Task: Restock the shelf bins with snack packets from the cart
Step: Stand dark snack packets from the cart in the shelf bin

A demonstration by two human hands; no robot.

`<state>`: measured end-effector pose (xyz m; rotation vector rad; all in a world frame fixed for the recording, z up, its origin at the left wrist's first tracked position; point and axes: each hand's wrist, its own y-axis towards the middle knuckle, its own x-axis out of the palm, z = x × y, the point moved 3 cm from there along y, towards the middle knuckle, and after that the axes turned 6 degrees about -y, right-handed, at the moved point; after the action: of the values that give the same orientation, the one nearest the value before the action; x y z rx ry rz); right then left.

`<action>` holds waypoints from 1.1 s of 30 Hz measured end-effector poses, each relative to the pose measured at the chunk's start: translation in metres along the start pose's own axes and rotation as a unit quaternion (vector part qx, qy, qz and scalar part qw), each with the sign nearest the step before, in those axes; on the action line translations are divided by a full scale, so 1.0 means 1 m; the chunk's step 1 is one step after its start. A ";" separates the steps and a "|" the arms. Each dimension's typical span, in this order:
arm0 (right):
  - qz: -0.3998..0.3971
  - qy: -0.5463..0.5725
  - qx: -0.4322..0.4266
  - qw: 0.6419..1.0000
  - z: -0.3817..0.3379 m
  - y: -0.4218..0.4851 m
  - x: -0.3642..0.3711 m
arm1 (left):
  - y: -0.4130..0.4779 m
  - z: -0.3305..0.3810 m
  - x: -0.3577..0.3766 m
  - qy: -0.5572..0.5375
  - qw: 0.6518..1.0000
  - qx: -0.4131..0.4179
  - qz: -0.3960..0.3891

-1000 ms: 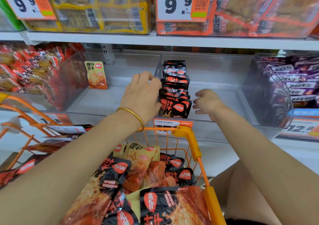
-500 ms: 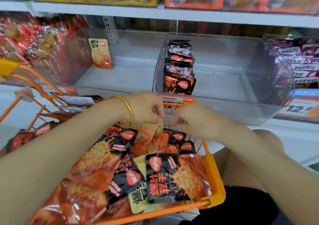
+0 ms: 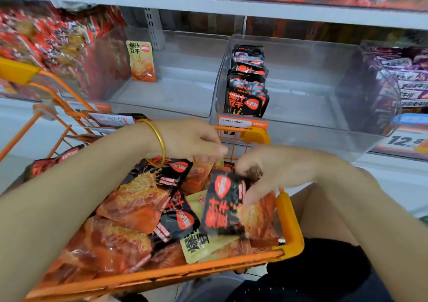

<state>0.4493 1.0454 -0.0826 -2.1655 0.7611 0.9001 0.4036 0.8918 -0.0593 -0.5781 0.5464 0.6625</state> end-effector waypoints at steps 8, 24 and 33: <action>0.357 0.366 -0.003 0.860 0.032 -0.010 -0.055 | 0.014 0.025 -0.026 -0.282 0.946 0.014 0.162; 0.509 0.066 0.195 0.836 0.071 0.027 -0.053 | 0.040 -0.008 -0.028 -0.095 0.950 0.036 0.296; 0.497 0.019 0.227 0.837 0.073 0.026 -0.061 | 0.040 -0.005 -0.027 -0.091 0.952 0.046 0.287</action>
<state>0.3674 1.0994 -0.0848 -1.2809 1.9751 0.9911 0.3572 0.9035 -0.0585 -0.2591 0.5703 1.2234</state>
